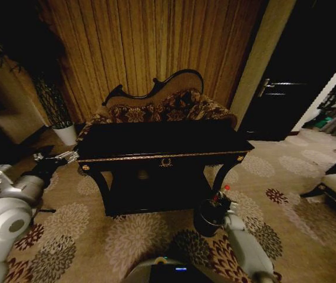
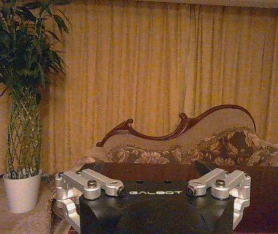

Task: Move to the front of the table and place the trash on the table into the trash bin.

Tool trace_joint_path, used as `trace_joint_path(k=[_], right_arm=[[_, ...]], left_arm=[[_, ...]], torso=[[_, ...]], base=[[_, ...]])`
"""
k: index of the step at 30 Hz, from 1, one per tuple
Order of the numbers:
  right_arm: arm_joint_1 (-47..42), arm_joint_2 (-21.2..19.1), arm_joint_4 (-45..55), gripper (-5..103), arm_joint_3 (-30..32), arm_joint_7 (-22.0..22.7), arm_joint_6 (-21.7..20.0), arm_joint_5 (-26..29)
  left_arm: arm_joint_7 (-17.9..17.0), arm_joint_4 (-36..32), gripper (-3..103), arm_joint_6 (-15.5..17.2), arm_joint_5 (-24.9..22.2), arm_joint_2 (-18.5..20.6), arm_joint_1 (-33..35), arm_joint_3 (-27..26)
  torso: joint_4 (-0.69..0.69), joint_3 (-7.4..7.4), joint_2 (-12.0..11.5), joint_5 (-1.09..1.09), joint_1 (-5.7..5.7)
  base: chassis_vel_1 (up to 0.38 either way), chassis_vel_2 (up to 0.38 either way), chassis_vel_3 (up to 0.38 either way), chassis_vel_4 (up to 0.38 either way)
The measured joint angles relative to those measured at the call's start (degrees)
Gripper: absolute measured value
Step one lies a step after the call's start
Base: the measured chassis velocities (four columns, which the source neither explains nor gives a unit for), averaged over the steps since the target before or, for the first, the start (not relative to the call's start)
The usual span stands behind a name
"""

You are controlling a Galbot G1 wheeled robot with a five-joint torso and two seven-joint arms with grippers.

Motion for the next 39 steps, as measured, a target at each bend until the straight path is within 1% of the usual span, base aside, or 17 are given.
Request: trace_joint_path(k=[4,9,10,12,14,17,19,20,21,24,27,28,29,30,32,34,39], right_arm=[[0.8,0.3,-1.8,24,0.7,-0.4,0.7,-2.7],[0.9,0.2,-2.8,24,1.2,-0.5,1.0,-3.6],[0.5,0.0,-2.7,20,1.2,-0.5,1.1,-3.6],[-0.7,-0.3,-1.7,29,1.3,-1.0,1.1,-3.8],[-1.3,-0.4,-1.2,29,1.3,-1.2,1.0,-3.8],[-2.1,-0.5,-0.3,46,1.3,-1.4,0.9,-3.9],[-2.3,-0.5,0.0,46,1.3,-1.4,0.8,-3.9],[-2.6,-0.6,0.4,56,1.3,-1.4,0.8,-3.9],[-2.7,-0.6,0.7,62,1.3,-1.4,0.7,-3.9],[-2.8,-0.6,1.0,67,1.4,-1.4,0.6,-3.9],[-2.9,-0.5,1.2,78,1.4,-1.4,0.6,-3.9],[-2.9,-0.5,1.2,78,1.4,-1.4,0.6,-3.9],[-3.1,-0.5,1.3,84,1.4,-1.4,0.5,-3.9],[-3.3,-0.5,1.4,94,1.5,-1.4,0.5,-3.9],[-3.4,-0.6,1.5,94,1.5,-1.4,0.4,-3.8],[-3.6,-0.8,1.5,99,1.6,-1.4,0.4,-3.7],[-3.6,-0.9,1.6,100,1.7,-1.4,0.3,-3.5]], left_arm=[[0.7,-0.1,100,-0.8,-0.2,0.0,0.6,-0.8],[1.0,-0.1,100,-1.5,-0.3,-0.1,0.8,-1.0],[1.1,-0.1,100,-1.5,-0.3,-0.1,0.8,-1.1],[1.2,-0.2,100,-1.7,-0.3,-0.2,0.9,-1.1],[1.2,-0.1,100,-1.8,0.0,-0.3,0.8,-0.9],[1.2,-0.1,100,-2.0,0.2,-0.7,1.0,-0.8],[1.2,-0.1,100,-2.0,0.2,-0.7,1.1,-0.8],[1.2,-0.1,100,-2.0,0.2,-0.7,1.2,-0.9],[1.2,-0.2,100,-2.0,0.2,-0.7,1.2,-0.9],[1.2,-0.2,100,-2.1,0.2,-0.7,1.2,-1.0],[1.3,-0.2,100,-2.1,0.2,-0.6,1.2,-1.1],[1.3,-0.2,100,-2.1,0.2,-0.6,1.2,-1.1],[1.4,-0.2,100,-2.1,0.2,-0.6,1.2,-1.1],[1.5,-0.2,100,-2.2,0.2,-0.6,1.3,-1.1],[1.6,-0.2,100,-2.2,0.2,-0.6,1.3,-1.1],[1.7,-0.1,100,-2.2,0.2,-0.6,1.3,-1.1],[1.8,-0.1,100,-2.2,0.2,-0.6,1.3,-1.1]], torso=[[-0.02,0.00,0.0,-0.01,-0.01],[-0.02,0.00,0.0,0.00,0.00],[-0.01,0.00,0.0,-0.01,0.00],[-0.03,0.00,0.0,0.00,0.00],[-0.03,-0.01,0.0,0.00,0.00],[-0.02,-0.01,0.0,0.00,-0.01],[-0.01,-0.01,0.0,0.00,0.00],[-0.01,-0.01,0.0,0.00,0.00],[-0.01,-0.01,0.0,0.00,0.00],[-0.02,-0.01,0.0,-0.01,0.00],[-0.01,-0.01,0.0,0.00,0.00],[-0.01,-0.01,0.0,0.00,0.00],[-0.01,-0.01,0.0,0.00,0.00],[-0.01,-0.01,0.0,0.00,0.00],[-0.02,0.00,0.0,0.00,0.00],[-0.01,-0.01,0.0,-0.01,0.00],[-0.02,-0.01,0.0,0.00,0.00]], base=[[0.000,0.000,0.000,0.000],[0.000,0.000,0.000,0.000],[0.000,0.000,0.000,0.000],[0.000,0.000,0.000,0.000],[0.000,0.000,0.000,0.000],[0.000,0.000,0.000,0.000],[0.000,0.000,0.000,0.000],[0.000,0.000,0.000,0.000],[0.000,0.000,0.000,0.000],[0.000,0.000,0.000,0.000],[0.000,0.000,0.000,0.000],[0.000,0.000,0.000,0.000],[0.000,0.000,0.000,0.000],[0.000,0.000,0.000,0.000],[0.000,0.000,0.000,0.000],[0.000,0.000,0.000,0.000],[0.000,0.000,0.000,0.000]])
